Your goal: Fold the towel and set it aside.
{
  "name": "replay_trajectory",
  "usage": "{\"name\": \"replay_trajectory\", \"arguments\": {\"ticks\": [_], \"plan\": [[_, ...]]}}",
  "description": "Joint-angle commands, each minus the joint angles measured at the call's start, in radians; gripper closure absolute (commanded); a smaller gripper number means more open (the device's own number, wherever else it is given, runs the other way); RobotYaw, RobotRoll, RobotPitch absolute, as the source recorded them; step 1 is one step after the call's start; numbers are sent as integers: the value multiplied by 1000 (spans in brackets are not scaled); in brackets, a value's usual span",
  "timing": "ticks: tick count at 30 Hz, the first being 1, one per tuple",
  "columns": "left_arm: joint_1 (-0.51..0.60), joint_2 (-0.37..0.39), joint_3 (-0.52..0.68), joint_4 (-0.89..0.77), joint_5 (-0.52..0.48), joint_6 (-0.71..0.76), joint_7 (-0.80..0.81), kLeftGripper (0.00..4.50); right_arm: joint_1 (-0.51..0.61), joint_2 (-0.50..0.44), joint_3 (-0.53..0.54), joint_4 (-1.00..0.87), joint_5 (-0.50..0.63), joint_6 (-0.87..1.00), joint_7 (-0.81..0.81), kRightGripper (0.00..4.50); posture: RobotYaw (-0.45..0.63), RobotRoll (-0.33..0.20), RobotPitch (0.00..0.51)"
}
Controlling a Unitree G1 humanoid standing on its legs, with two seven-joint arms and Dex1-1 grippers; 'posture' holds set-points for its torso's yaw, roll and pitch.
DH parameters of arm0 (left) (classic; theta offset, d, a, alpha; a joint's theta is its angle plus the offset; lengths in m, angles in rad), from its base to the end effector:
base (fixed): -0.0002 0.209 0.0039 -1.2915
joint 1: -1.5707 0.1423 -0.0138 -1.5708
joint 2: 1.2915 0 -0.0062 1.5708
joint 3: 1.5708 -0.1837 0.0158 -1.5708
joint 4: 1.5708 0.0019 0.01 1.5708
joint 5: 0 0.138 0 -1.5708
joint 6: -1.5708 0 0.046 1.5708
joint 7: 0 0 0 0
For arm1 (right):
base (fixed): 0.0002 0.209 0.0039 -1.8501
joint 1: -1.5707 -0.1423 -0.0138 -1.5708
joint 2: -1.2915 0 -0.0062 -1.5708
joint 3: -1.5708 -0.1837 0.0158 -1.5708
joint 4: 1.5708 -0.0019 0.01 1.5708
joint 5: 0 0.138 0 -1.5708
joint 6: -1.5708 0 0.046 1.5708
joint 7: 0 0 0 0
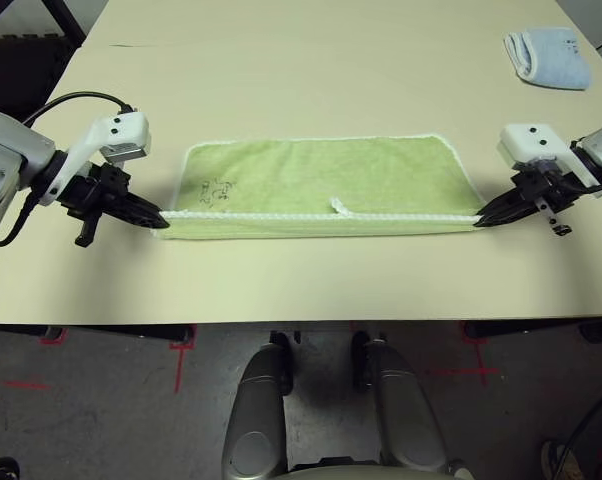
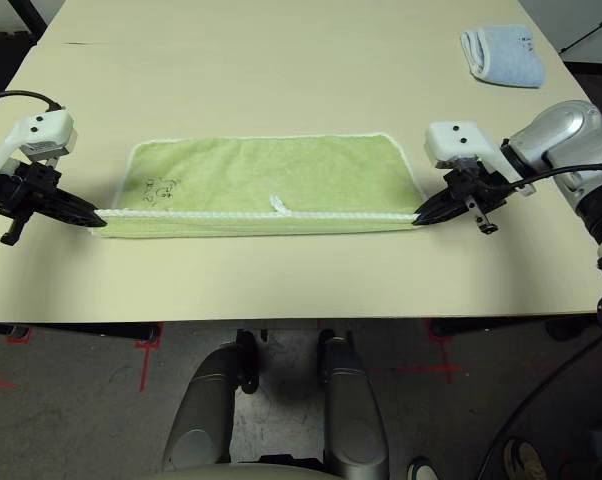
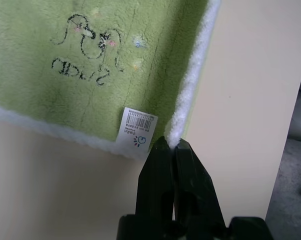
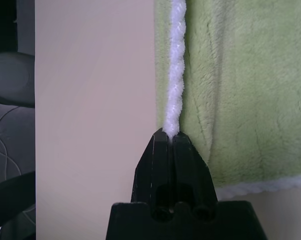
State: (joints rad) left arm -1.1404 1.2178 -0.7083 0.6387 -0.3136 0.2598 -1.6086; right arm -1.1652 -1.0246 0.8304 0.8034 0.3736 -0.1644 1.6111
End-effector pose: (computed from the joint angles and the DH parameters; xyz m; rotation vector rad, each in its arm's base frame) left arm 0.2975 0.3272 0.2914 0.6949 0.7829 -1.1029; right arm 0.3291 -0.2859 0.2573 -0.9003 0.5952 1.4167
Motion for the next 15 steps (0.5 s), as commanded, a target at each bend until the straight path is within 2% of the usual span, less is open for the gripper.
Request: {"name": "replay_trajectory", "arguments": {"ticks": [1,8,12,15], "plan": [[-42,-32,14,104,70,-33,-6,4473,-18,24,-63,98,-47,-4,3,4500,-34,0,274],[-154,-141,81,333,188,-106,-6,4473,-133,120,-217,330,-180,-34,3,4500,-37,0,273],[-208,-198,163,461,279,-148,43,4473,-173,154,-257,423,-341,-126,-136,4500,-36,0,273],[-220,-218,198,501,323,-160,36,4473,-179,177,-301,453,-394,-142,-184,4500,-36,0,273]]}}
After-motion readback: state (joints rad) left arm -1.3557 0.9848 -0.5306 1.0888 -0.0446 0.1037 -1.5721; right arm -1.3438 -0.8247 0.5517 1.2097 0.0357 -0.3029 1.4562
